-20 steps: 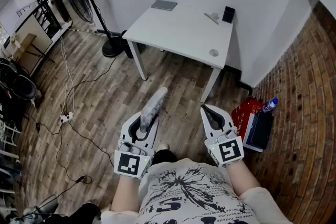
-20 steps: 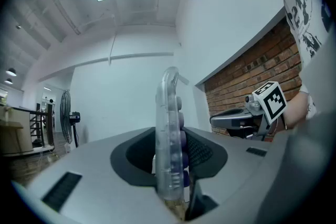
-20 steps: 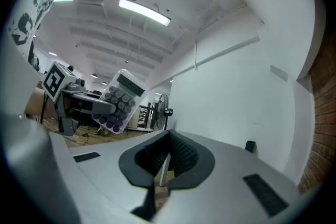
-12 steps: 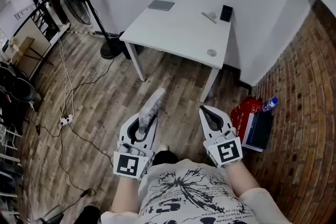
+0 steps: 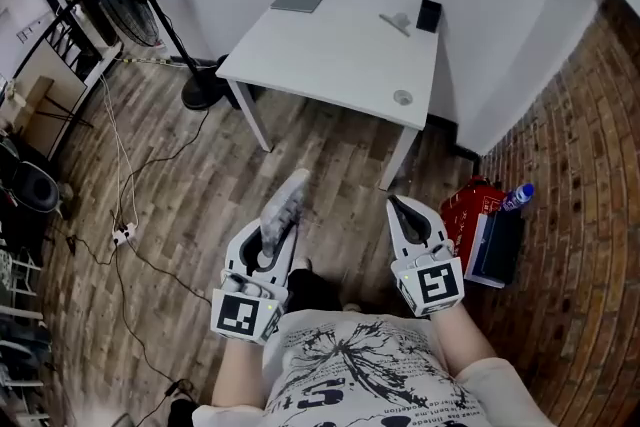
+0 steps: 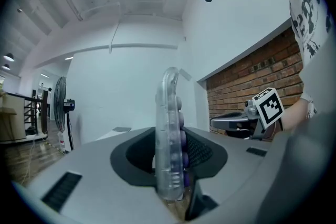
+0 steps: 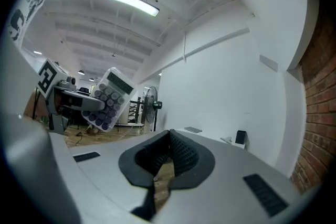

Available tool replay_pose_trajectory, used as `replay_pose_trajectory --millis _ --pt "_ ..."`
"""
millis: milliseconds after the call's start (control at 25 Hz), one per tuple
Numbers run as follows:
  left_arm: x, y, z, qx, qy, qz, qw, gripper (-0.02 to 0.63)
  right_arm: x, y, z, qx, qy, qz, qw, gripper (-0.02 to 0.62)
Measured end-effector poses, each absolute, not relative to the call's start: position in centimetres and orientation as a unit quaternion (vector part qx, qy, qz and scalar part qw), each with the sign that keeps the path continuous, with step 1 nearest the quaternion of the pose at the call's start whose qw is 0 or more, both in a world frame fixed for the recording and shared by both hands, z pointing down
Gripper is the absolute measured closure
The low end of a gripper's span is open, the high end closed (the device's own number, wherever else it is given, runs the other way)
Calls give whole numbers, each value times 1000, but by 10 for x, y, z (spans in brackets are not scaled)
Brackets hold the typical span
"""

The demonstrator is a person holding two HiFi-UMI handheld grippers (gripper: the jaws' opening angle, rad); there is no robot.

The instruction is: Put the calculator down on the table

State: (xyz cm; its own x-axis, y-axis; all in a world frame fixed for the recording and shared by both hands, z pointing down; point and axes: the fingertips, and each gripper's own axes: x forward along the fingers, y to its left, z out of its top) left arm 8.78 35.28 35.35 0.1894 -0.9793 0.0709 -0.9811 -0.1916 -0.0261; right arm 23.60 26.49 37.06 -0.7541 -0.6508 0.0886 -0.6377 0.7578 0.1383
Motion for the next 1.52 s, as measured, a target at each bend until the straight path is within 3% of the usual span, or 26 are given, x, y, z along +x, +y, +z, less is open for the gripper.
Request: replay_pose_trajectory --millis 320,1000,1520 --pt "21 272 375 786 -616 27 29 463 163 202 402 343 -934 -38 95 581" --pt "-196 69 363 855 -517 35 28 463 -35 17 398 460 -883 18 94 580" --pt "-187 -67 412 874 -475 67 78 463 -21 -100 429 509 -852 53 112 580"
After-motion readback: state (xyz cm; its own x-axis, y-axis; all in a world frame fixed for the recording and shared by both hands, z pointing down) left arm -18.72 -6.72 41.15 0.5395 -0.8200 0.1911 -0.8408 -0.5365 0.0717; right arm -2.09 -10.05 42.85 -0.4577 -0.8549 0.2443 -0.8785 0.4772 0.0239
